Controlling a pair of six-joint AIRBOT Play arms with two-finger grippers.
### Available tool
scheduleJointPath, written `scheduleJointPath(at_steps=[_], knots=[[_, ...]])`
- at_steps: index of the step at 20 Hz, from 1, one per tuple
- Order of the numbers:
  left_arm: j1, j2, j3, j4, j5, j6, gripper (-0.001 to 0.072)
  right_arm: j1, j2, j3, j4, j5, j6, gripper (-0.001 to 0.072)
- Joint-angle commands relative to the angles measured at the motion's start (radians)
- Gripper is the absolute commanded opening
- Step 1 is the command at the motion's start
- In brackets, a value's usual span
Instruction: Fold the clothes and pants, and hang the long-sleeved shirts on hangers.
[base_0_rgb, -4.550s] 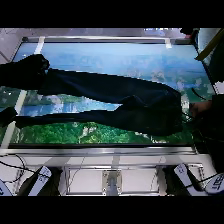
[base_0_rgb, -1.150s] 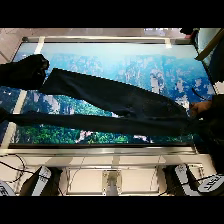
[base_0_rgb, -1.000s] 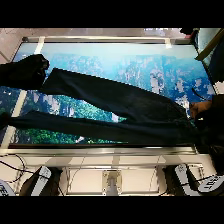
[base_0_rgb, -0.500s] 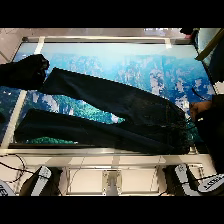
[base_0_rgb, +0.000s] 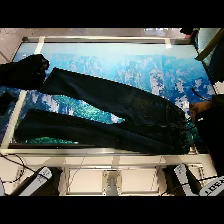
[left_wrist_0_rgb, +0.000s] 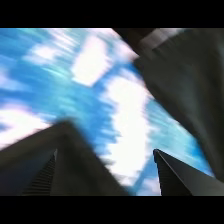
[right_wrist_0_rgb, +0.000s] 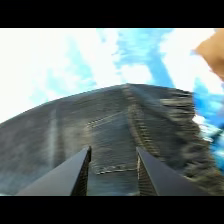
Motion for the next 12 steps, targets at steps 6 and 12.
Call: scheduleJointPath(at_steps=[6,12], knots=[[-0.201,-0.316,0.006,-0.418,0.323,0.014,0.0707,0.330,0.000,0.008,-0.035,-0.119,-0.008,0.0344],[-0.213,-0.406,0.031,-0.410,0.353,0.053,0.0706,0.426,0.000,0.007,-0.092,-0.184,-0.008,0.0345]])
